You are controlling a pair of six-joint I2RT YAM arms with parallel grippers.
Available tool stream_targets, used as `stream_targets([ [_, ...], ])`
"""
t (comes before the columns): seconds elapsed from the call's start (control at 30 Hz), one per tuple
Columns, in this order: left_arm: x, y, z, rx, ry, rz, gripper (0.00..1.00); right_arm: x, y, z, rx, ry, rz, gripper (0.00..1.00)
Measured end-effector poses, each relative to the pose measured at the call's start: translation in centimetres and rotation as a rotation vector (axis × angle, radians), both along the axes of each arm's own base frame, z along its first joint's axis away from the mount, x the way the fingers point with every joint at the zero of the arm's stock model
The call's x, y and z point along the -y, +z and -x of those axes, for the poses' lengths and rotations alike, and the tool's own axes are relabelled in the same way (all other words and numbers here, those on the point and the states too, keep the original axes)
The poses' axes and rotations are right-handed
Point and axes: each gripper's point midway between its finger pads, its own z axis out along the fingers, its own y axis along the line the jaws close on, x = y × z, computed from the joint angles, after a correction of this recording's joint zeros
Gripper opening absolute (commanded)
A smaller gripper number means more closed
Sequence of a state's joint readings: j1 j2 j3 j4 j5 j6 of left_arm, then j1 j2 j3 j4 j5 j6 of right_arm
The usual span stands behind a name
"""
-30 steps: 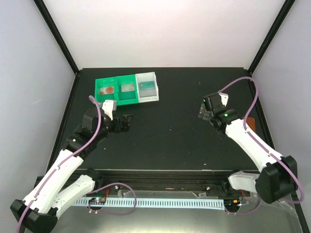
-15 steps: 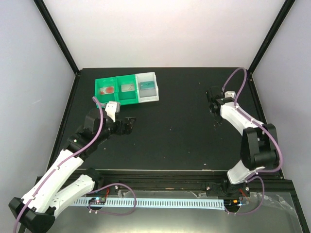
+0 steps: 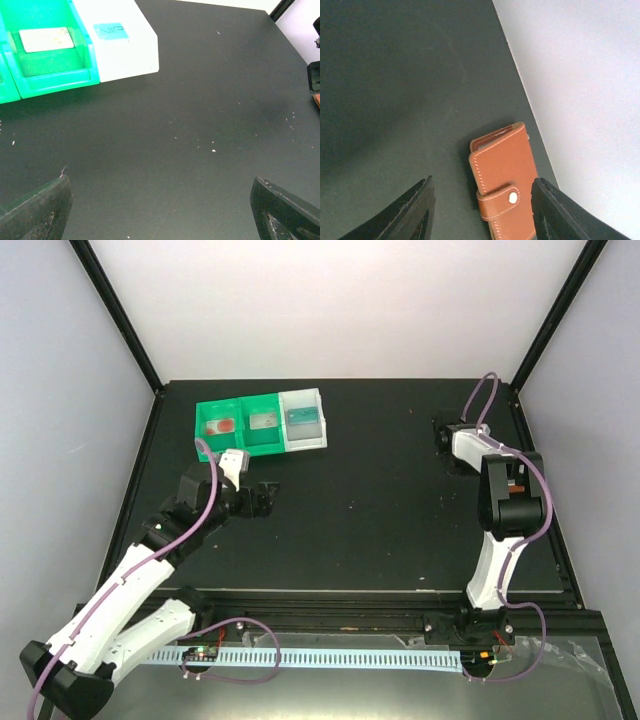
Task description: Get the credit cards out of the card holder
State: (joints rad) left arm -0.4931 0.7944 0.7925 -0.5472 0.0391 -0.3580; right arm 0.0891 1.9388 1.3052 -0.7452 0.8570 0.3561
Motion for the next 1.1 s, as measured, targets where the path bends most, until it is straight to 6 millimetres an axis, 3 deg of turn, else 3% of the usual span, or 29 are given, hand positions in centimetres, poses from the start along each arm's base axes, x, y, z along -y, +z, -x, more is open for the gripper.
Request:
stream_targets([
  [0.17, -0.1, -0.6, -0.3, -0.018, 0.013, -0.019, 0.99, 0.2, -1.8, -0.5, -0.058, 0.009, 0.011, 0.41],
  [0.47, -0.4, -1.5, -0.9, -0.054, 0.030, -0.067, 0.99, 2.5, -4.4, 0.5, -0.141, -0.035, -0.023, 0.40],
  [0.77, -0.5, -0.2, -1.9, -0.063, 0.056, -0.099, 0.99, 3.1, -5.2, 1.2, -0.175, -0.055, -0.027, 0.36],
  [1.1, -0.9, 1.1, -1.2, -0.034, 0.057, -0.083, 0.99, 4.2, -5.3, 2.0, -0.187, -0.087, -0.016, 0.28],
])
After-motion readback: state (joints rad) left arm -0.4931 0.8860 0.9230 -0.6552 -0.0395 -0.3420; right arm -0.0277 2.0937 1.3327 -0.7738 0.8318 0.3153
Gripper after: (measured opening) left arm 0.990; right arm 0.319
